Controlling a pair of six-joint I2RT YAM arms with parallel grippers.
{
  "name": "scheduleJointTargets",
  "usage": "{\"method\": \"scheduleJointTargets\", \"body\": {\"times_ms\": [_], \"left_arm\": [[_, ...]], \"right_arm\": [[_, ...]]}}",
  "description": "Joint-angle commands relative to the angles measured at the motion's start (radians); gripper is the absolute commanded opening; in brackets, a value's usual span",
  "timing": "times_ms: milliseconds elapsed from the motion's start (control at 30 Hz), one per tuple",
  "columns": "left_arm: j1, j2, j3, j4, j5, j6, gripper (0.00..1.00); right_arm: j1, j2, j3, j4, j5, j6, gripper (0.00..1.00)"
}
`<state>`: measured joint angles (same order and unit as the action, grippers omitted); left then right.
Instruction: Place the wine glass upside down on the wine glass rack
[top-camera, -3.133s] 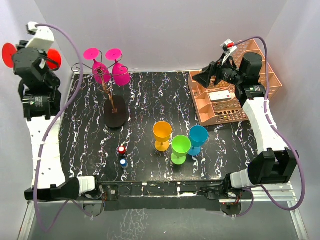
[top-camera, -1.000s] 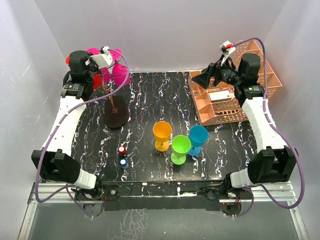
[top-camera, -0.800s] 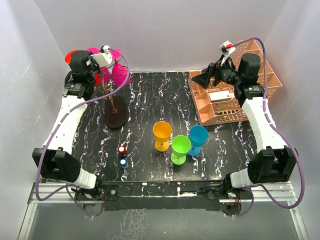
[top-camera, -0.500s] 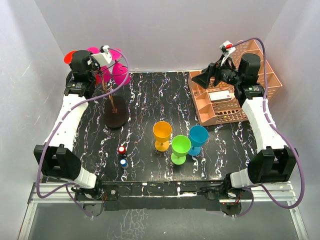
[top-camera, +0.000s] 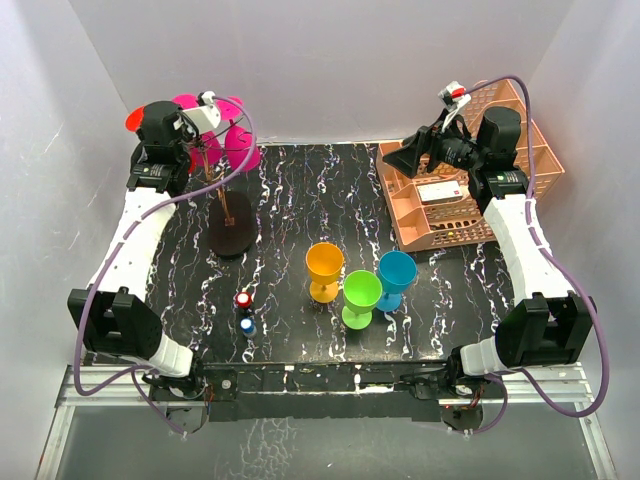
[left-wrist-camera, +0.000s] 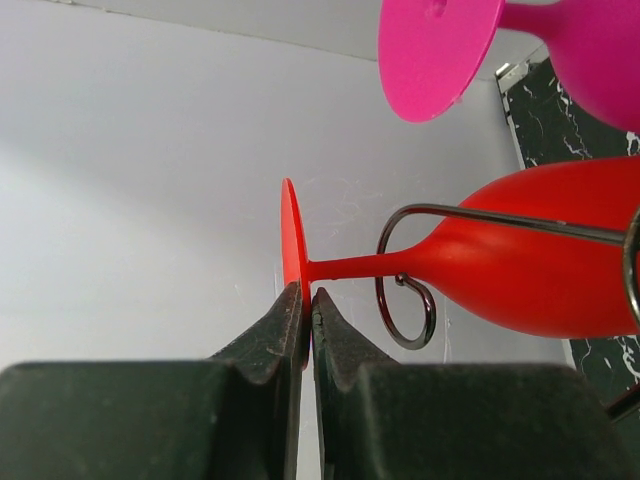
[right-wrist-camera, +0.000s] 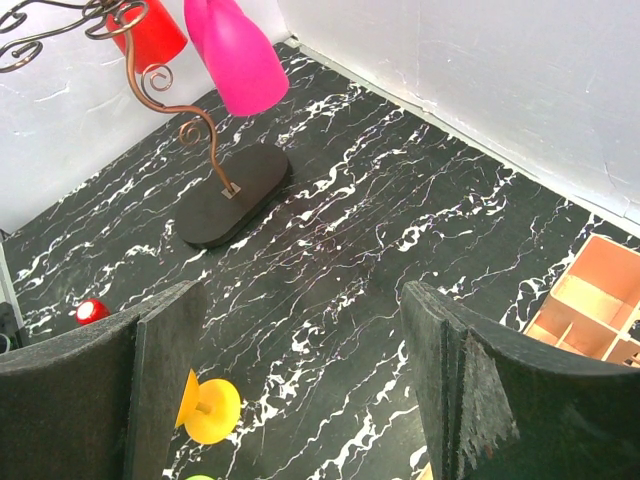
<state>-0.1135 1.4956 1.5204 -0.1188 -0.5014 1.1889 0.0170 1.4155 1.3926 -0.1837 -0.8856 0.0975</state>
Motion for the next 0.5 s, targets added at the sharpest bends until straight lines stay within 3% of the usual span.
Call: {"method": "scheduleJointTargets", "body": {"times_ms": [0,467], "left_arm": [[0.023,-0.008,0.030,-0.018,-0.010,-0.033,0.05],[0.030,-0.040,-0.004,-0.043,0.007,-0.050,0.05]], "right_arm": [[-0.005,-0.003,0.001,0.061,-0.006,0.001,0.86],[-0.005,0.000,-0.004,0.065,-0.006,0.000,0.86]]}}
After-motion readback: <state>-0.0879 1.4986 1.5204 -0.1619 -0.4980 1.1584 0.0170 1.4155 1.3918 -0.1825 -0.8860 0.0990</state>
